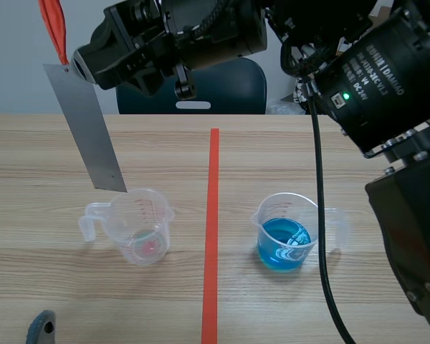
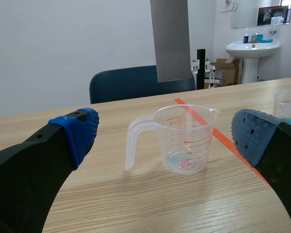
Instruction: Do the redox reaction experiment. put the plate into the left beaker
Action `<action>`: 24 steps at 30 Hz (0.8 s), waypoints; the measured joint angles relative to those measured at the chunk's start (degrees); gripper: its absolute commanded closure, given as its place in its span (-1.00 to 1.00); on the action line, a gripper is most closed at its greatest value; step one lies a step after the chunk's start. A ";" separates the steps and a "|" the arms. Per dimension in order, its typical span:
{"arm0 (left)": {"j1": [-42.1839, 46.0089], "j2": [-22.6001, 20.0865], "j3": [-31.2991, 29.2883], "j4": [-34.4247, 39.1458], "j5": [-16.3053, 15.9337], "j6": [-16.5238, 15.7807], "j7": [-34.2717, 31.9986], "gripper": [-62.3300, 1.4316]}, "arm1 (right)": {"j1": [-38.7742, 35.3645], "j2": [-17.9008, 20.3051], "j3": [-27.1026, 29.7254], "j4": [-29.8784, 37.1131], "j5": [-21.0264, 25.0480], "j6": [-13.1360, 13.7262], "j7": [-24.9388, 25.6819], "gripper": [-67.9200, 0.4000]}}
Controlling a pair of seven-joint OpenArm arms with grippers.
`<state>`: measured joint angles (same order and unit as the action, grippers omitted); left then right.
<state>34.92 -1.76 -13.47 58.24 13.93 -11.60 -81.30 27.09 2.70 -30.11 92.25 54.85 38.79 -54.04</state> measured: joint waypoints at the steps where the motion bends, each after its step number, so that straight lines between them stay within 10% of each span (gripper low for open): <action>1: 0.00 0.00 0.00 0.00 0.00 0.00 0.00 -0.85 | 0.00 0.00 0.00 0.00 0.00 0.00 0.00 0.97; 24: 0.00 0.00 0.00 0.00 0.00 0.00 0.00 -0.85 | -2.99 1.20 0.00 0.00 0.15 3.26 2.80 0.97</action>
<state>34.92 -1.76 -13.47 58.24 13.93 -11.60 -81.30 24.10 3.90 -30.11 92.25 55.00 42.04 -51.24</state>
